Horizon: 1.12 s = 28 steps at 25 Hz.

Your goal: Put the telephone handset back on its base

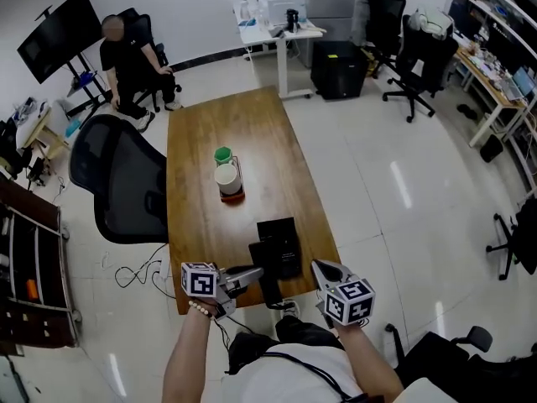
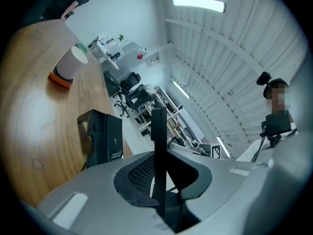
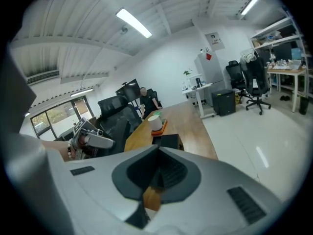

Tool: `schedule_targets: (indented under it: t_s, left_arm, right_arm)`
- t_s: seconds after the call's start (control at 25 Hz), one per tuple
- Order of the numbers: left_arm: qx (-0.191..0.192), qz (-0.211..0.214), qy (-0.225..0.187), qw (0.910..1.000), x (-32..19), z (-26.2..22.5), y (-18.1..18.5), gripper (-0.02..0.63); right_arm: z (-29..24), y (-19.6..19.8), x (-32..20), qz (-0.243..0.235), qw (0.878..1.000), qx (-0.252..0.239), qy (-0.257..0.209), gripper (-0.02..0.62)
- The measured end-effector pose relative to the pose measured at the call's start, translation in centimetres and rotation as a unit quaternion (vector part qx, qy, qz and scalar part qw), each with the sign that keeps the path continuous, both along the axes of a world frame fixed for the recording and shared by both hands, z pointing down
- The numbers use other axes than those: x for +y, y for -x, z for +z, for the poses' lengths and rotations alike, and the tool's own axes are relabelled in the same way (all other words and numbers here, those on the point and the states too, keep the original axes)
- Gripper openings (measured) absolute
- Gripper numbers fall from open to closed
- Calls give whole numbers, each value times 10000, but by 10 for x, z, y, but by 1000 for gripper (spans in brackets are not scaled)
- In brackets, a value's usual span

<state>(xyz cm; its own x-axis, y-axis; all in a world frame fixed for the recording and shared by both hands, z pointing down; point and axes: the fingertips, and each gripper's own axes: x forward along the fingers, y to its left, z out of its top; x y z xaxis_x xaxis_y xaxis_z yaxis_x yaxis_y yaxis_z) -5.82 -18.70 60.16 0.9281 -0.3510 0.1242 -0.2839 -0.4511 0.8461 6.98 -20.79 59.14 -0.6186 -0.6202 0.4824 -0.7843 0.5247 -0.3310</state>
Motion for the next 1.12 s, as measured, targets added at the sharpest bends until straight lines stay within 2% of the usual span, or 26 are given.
schedule_targets:
  t_s: [0.16,0.36,0.48,0.8,1.12]
  left_arm:
    - [-69,34,131,9999,-22,24,1,71]
    - [-370,365,275,9983,-37,54,-1,71]
    - [-369,452,371,9976,-46,64,-4,71]
    - [-432,316,461,9975,-65,97,3,71]
    - [-273,226,579,9977,-77,108,3,71]
  right_arm:
    - [11,3,-5,-53,9999,81,79,0]
    - [19,5,-16,-19,9997,188,149,0]
    - [23,3,-22,27,9996,232,168,0]
    - [35,-2,-29,118,9990,340,255,0]
    - [39,-4,-31,129,9985,416,328,0]
